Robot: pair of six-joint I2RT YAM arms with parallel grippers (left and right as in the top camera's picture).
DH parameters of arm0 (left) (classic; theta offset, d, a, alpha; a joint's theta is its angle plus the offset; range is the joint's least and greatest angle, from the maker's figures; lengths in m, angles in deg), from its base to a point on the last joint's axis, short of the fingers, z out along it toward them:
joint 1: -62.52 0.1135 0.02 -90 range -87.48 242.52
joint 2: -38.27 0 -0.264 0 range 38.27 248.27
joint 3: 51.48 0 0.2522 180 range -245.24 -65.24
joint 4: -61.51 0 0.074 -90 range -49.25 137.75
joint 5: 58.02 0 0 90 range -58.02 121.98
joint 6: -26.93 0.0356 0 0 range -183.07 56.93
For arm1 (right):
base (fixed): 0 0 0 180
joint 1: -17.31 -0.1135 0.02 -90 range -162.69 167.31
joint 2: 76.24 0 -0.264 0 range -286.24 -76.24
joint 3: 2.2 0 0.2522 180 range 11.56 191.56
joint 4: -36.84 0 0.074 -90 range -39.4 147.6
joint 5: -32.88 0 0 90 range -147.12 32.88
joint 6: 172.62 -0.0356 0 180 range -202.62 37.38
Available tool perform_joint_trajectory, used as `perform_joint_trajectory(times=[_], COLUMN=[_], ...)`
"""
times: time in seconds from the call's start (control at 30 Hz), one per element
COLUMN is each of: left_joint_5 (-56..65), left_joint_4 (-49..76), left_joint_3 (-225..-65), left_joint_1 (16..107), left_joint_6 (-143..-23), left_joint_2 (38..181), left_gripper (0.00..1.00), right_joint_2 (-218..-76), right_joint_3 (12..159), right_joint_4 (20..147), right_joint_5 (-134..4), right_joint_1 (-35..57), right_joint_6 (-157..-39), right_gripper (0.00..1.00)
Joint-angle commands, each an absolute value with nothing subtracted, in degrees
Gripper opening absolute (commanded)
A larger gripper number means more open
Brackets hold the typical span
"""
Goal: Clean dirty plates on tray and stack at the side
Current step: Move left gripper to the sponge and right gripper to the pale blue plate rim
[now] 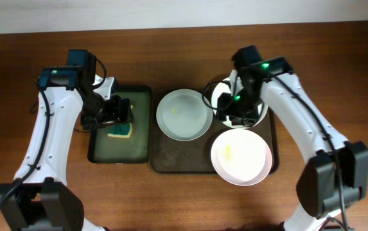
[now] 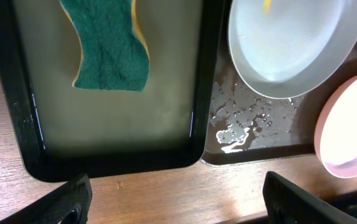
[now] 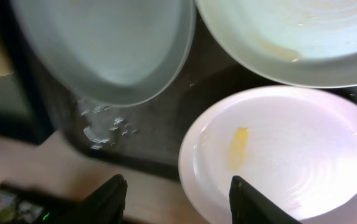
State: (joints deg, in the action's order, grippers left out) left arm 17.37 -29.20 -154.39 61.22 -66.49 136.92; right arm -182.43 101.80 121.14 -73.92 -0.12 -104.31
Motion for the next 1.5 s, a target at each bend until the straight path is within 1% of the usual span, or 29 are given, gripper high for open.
perform_joint_trajectory(times=[0.0, 0.03, 0.13, 0.2, 0.3, 0.37, 0.43, 0.5, 0.63, 0.8, 0.97, 1.13, 1.2, 1.33, 1.37, 1.43, 1.47], left_joint_5=[16.98, 17.42, 19.12, 19.34, 19.36, 19.36, 19.36, 19.38, 19.38, 19.38, 19.76, 19.76, 19.76, 19.78, 19.78, 19.78, 19.78], left_joint_4=[-28.96, -28.78, -28.13, -28.15, -28.17, -27.95, -27.65, -27.32, -27.32, -27.34, -27.36, -27.45, -27.56, -27.43, -27.34, -27.27, -27.25], left_joint_3=[-155.07, -155.02, -154.63, -154.30, -154.15, -154.15, -154.15, -154.15, -154.15, -154.15, -154.15, -154.15, -154.15, -154.15, -154.15, -154.15, -154.15], left_joint_1=[61.51, 61.51, 61.46, 61.46, 61.46, 61.46, 61.46, 61.46, 61.46, 61.46, 61.46, 61.46, 61.46, 61.46, 61.46, 61.46, 61.46], left_joint_6=[-66.01, -66.01, -66.03, -66.03, -66.03, -66.03, -66.03, -66.03, -66.03, -66.03, -66.03, -66.03, -66.03, -66.03, -66.03, -66.03, -66.03], left_joint_2=[137.71, 137.71, 137.71, 137.71, 137.71, 137.71, 137.71, 137.71, 137.71, 137.71, 137.71, 137.71, 137.71, 137.71, 137.71, 137.71, 137.71], left_gripper=[0.79, 0.75, 0.65, 0.61, 0.57, 0.52, 0.49, 0.49, 0.49, 0.50, 0.50, 0.50, 0.50, 0.50, 0.50, 0.51, 0.51], right_joint_2=[-185.47, -185.99, -188.73, -190.78, -193.51, -194.58, -194.80, -194.80, -194.80, -194.82, -194.82, -194.82, -194.82, -194.80, -194.80, -194.80, -194.80], right_joint_3=[102.85, 102.85, 102.85, 102.85, 102.85, 102.85, 102.85, 102.85, 101.95, 99.24, 98.58, 95.63, 95.28, 95.37, 95.37, 95.37, 95.37], right_joint_4=[118.98, 118.30, 114.76, 112.59, 110.23, 108.64, 107.09, 106.34, 105.12, 101.67, 101.69, 98.04, 98.10, 96.86, 96.86, 96.86, 96.84], right_joint_5=[-64.50, -64.50, -64.12, -64.17, -64.21, -64.34, -64.32, -64.34, -63.91, -63.91, -63.91, -63.23, -61.94, -62.00, -62.00, -62.31, -62.57], right_joint_1=[-3.55, -4.08, -5.58, -5.72, -5.72, -5.72, -5.65, -5.67, -5.65, -5.65, -5.65, -5.65, -5.54, -5.54, -5.54, -5.56, -5.54], right_joint_6=[-110.41, -110.43, -110.58, -110.60, -110.60, -110.56, -110.56, -110.58, -110.60, -111.54, -112.13, -114.52, -116.11, -116.11, -116.13, -116.11, -116.13], right_gripper=[0.54, 0.54, 0.49, 0.47, 0.38, 0.37, 0.33, 0.32, 0.23, 0.21, 0.22, 0.22, 0.19, 0.18, 0.16, 0.04, 0.04])
